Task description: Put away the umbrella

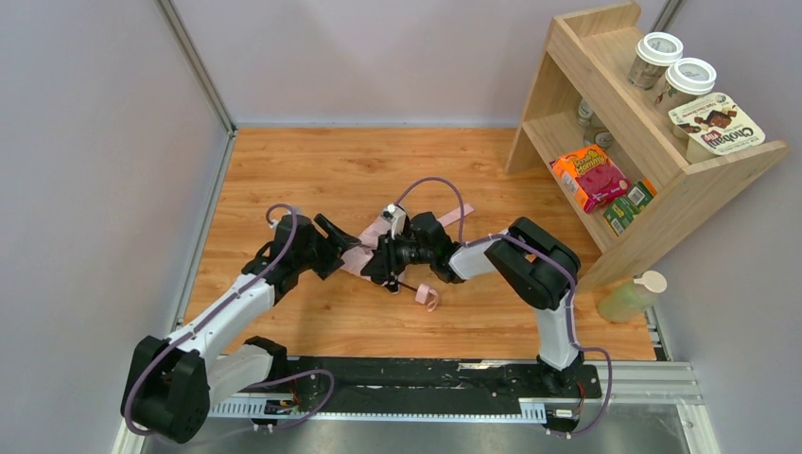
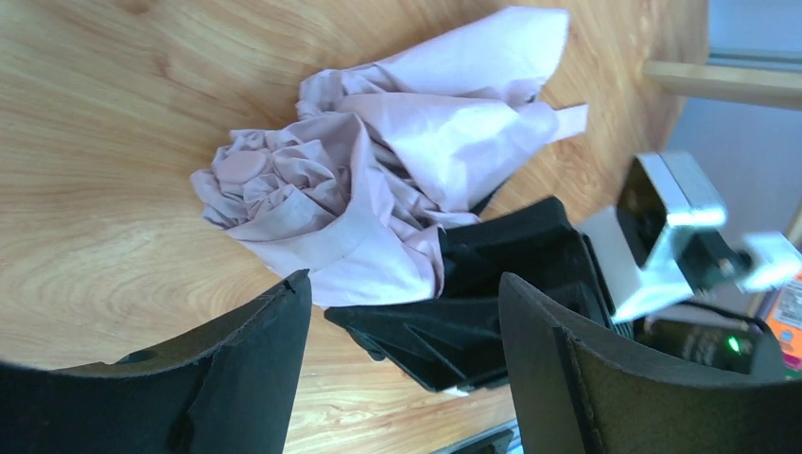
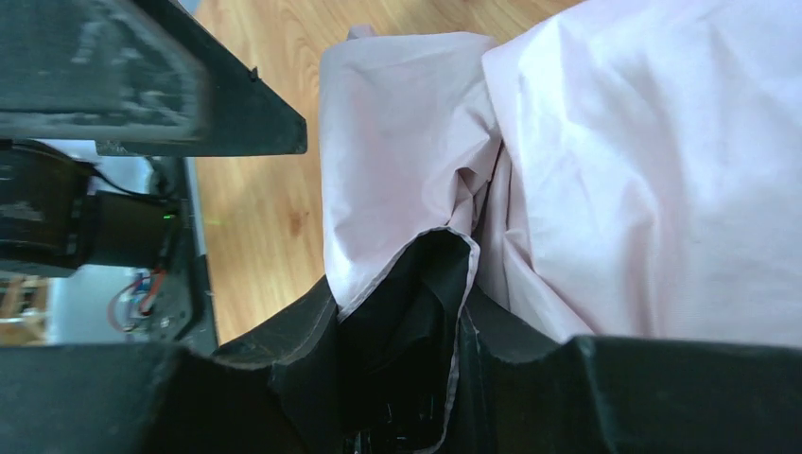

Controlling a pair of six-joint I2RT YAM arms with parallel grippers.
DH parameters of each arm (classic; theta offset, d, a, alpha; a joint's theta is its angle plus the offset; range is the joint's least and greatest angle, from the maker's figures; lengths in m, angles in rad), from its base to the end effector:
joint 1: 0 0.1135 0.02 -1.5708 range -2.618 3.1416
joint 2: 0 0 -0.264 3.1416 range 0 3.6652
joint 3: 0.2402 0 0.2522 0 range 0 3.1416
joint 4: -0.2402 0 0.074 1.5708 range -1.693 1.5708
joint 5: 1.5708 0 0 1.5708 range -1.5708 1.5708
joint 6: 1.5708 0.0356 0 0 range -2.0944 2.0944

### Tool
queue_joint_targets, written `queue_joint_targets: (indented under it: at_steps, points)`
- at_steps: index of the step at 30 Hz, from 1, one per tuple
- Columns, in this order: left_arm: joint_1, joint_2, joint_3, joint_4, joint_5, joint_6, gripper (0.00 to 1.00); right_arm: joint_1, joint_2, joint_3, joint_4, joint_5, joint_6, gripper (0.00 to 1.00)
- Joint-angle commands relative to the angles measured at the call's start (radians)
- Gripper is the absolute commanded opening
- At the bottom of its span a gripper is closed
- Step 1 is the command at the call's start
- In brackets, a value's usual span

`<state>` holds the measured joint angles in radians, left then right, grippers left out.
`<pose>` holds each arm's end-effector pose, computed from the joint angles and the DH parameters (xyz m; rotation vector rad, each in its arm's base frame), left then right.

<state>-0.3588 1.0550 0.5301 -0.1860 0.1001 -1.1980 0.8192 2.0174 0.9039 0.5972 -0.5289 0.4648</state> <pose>0.1998 -0.0787 0.2009 -0.9480 2.2636 -0.8775 0.2512 0.2951 0.1066 -0.7514 2.1683 1.2819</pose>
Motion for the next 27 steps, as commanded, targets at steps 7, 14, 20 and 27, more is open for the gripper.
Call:
queue_joint_targets:
  at_steps: [7, 14, 20, 27]
  points:
    - [0.007, 0.017, -0.085, 0.145, 0.081, -0.15, 0.79, -0.077, 0.21, -0.099, -0.313, -0.171, 0.15, 0.0]
    - [0.007, 0.146, -0.084, 0.267, 0.108, -0.184, 0.79, -0.087, 0.219, -0.077, -0.312, -0.181, 0.158, 0.0]
    - [-0.006, 0.236, -0.068, 0.143, 0.086, -0.218, 0.8, -0.089, 0.221, -0.051, -0.327, -0.191, 0.16, 0.0]
    - [-0.034, 0.404, -0.056, 0.042, 0.026, -0.201, 0.78, -0.088, 0.216, -0.025, -0.349, -0.207, 0.15, 0.0]
